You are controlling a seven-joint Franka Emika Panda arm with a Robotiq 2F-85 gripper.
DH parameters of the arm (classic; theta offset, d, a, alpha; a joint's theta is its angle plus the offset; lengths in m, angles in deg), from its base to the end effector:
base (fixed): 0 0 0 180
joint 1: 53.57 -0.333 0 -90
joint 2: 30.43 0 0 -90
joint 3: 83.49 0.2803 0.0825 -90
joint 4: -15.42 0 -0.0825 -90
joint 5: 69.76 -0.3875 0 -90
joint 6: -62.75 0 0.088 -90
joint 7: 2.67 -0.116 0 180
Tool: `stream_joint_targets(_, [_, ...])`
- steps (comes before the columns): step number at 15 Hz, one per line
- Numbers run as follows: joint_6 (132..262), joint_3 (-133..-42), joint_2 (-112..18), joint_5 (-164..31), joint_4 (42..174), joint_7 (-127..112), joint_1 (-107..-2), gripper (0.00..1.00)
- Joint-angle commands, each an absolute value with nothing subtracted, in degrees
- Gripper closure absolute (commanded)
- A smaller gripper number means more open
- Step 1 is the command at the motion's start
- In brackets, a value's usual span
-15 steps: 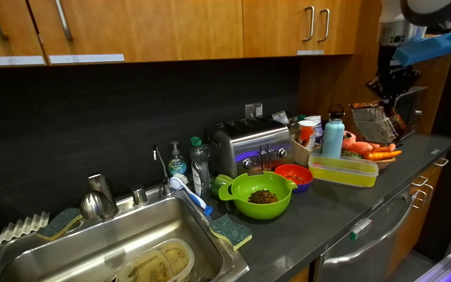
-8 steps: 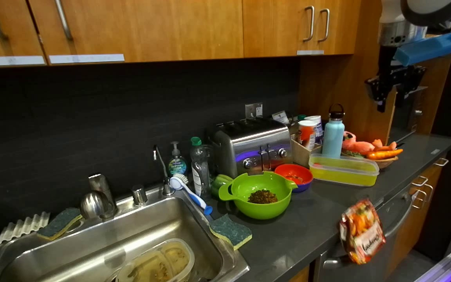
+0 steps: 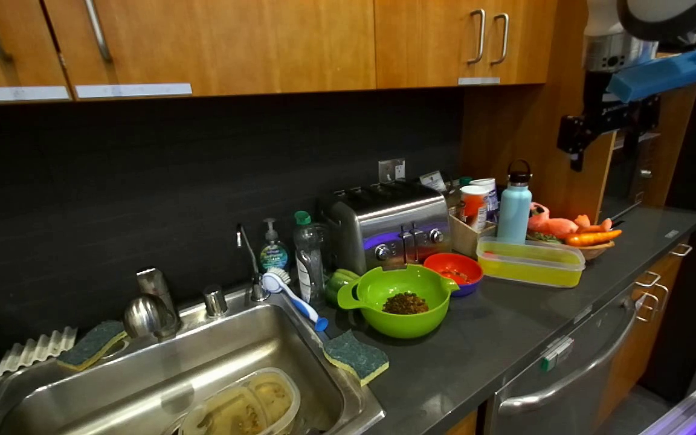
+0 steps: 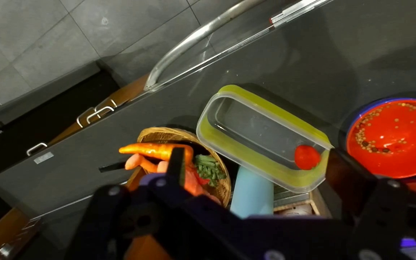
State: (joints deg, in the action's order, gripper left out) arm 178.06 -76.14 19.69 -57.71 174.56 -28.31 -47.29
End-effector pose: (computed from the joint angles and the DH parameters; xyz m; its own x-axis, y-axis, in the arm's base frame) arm 0.3318 -0.0142 0.4231 0.9144 -0.3490 0.2052 -0.3912 -0.8922 0.2256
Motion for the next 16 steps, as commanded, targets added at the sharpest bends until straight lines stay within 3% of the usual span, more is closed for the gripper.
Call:
stream_joint_targets(1, [176.99, -75.11, 20.21, -59.02, 174.47, -28.05, -47.33, 0.00])
stream_joint_targets(16, [172.00, -74.49, 8.25, -62.36, 175.59, -27.45, -49.99, 0.00])
